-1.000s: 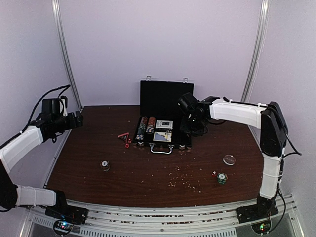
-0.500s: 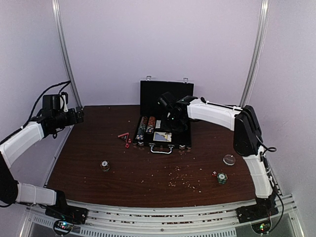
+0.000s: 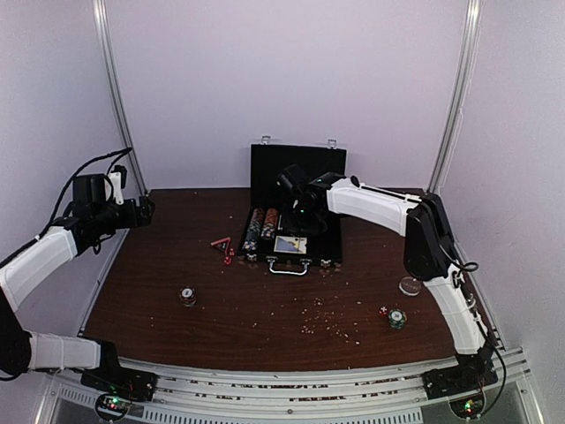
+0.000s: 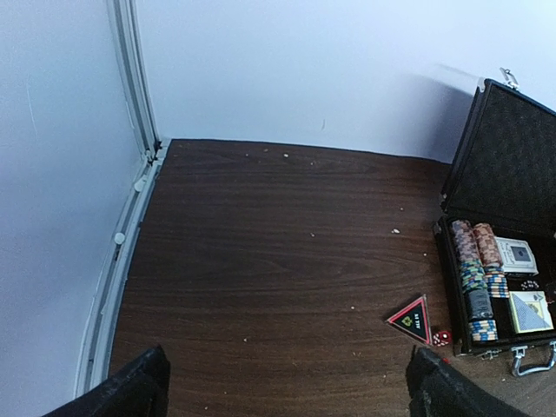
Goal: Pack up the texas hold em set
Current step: Place the dice in the slot.
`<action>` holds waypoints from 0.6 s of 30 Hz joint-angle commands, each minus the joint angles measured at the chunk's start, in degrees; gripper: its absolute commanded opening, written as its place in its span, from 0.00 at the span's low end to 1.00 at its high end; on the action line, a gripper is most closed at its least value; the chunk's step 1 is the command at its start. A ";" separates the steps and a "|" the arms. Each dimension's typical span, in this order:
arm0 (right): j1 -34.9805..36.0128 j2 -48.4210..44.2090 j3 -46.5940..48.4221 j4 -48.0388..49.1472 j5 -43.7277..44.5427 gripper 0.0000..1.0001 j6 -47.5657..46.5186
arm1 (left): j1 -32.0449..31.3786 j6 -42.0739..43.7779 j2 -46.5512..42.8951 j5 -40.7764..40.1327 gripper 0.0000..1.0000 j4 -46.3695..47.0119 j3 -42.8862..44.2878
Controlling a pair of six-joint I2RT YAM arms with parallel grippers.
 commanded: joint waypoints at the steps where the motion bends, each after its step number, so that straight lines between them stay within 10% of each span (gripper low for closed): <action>1: -0.71 1.29 1.56 -0.17 0.56 0.00 1.40 | -0.19 -0.19 -1.91 1.38 0.98 3.48 -1.63; 18: -3.82 7.64 4.97 4.96 0.84 0.00 2.54 | -0.29 -1.31 -1.84 0.40 0.98 2.61 -1.72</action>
